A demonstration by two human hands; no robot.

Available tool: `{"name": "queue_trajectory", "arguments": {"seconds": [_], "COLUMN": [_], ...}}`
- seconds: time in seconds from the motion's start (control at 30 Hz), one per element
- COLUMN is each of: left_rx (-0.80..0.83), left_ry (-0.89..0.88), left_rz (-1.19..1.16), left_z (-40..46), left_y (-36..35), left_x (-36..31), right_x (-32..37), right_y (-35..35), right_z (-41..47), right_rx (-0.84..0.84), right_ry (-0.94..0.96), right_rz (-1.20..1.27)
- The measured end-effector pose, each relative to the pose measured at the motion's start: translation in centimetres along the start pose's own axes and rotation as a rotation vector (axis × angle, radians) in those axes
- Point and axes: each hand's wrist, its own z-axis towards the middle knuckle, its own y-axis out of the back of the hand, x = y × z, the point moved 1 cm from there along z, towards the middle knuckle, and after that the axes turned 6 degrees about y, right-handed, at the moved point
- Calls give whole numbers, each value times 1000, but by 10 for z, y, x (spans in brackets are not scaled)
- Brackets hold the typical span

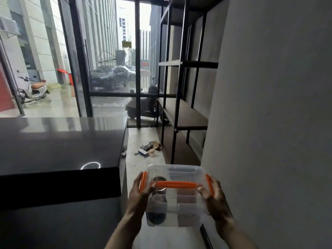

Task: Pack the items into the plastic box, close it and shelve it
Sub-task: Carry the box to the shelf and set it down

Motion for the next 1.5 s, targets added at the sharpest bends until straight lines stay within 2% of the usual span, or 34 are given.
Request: {"name": "queue_trajectory", "arguments": {"seconds": [0.3,0.53,0.7,1.03,1.27,1.5], "left_rx": [-28,-129,-183,-279,-304,-267], "left_ry": [6,0,28,-2,28,57], "left_rz": [-11,23,1,-34,-79,-62], "left_z": [209,389,506,754,965,1147], "left_y": [-46,-86,-88,-32,39,79], "left_x": [-4,-23,-46,-55,-92,-128], "right_x": [-18,-17,0,11,49,67], "right_y": [-40,-75,-115,-263,-403,-504], "right_z": [221,429,555,775,938,1095], "right_rx": [-4,132,218,284,299,272], "right_ry": [28,50,79,162,114,86], "right_rz": [29,36,44,9,10,38]}}
